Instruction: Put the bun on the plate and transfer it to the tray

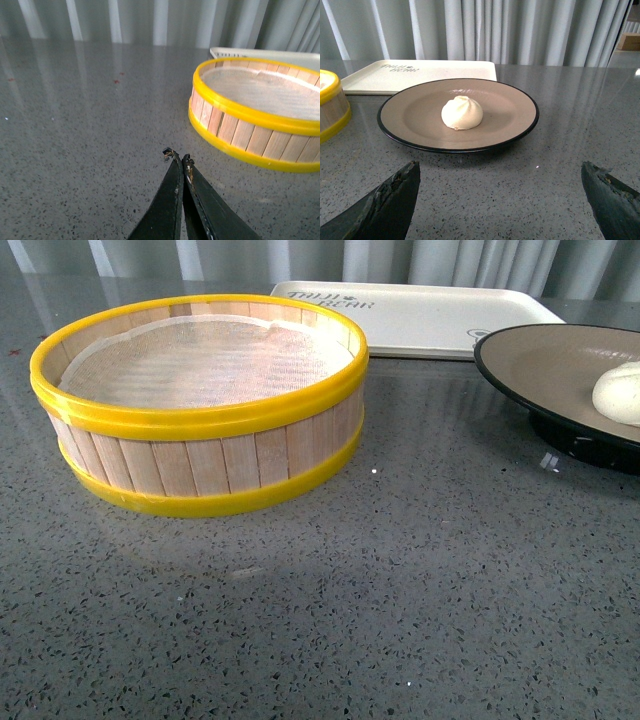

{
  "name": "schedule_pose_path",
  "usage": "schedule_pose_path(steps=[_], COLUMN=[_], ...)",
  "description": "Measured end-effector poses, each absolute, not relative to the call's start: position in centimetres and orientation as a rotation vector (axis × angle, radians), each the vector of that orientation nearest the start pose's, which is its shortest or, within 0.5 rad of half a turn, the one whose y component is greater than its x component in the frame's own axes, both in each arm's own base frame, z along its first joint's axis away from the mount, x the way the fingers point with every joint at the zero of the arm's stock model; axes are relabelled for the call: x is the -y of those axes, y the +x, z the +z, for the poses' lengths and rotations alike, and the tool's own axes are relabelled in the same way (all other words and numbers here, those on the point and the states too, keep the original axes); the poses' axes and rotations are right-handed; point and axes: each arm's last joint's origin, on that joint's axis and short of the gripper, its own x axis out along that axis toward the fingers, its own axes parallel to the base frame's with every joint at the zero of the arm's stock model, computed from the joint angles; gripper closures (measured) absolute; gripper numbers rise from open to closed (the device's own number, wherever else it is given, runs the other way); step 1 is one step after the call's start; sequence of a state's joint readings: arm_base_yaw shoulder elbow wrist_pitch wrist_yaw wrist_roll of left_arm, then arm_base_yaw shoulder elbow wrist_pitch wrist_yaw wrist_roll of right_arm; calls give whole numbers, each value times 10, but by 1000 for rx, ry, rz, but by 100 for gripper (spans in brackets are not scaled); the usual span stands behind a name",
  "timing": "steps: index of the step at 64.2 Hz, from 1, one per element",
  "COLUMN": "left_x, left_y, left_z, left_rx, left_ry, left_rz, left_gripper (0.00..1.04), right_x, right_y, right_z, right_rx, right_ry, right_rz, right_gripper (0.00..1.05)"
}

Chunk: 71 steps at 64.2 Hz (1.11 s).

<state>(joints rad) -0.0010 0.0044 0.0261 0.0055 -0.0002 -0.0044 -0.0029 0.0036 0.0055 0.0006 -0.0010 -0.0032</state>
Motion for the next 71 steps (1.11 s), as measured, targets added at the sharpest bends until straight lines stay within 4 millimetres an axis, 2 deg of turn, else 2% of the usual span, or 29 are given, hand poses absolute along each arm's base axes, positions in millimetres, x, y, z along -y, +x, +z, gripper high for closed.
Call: schedule_pose_path(steps=[10, 15, 22, 27, 36, 40, 45, 50, 58, 66, 71], left_x=[0, 0, 0, 0, 0, 0, 0, 0, 0, 0, 0], left_y=[96, 96, 96, 96, 96, 96, 96, 96, 96, 96, 96], left_z=[172, 172, 172, 172, 172, 172, 172, 172, 172, 172, 172], left_rx=[23, 23, 23, 23, 23, 23, 23, 23, 23, 23, 23], left_ry=[-5, -5, -5, -5, -5, -4, -4, -4, -4, -4, -4], left_rz=[-1, -1, -1, 0, 0, 0, 0, 0, -1, 0, -1], left_gripper=[99, 84, 59, 37, 12, 5, 7, 7, 7, 7, 7], right_x=[0, 0, 0, 0, 0, 0, 0, -1, 0, 14, 30], right_y=[98, 98, 98, 98, 98, 98, 98, 103, 115, 135, 154], right_z=[165, 165, 165, 165, 165, 165, 165, 166, 177, 197, 205], right_rx=[2, 2, 2, 2, 2, 2, -5, -18, 28, 81, 33], right_ry=[-3, -3, -3, -3, -3, -3, -25, -189, -340, -314, -201], right_rz=[-2, -2, -2, -2, -2, -2, -25, -153, -157, -177, -172], right_gripper=[9, 9, 9, 9, 9, 9, 9, 9, 9, 9, 9])
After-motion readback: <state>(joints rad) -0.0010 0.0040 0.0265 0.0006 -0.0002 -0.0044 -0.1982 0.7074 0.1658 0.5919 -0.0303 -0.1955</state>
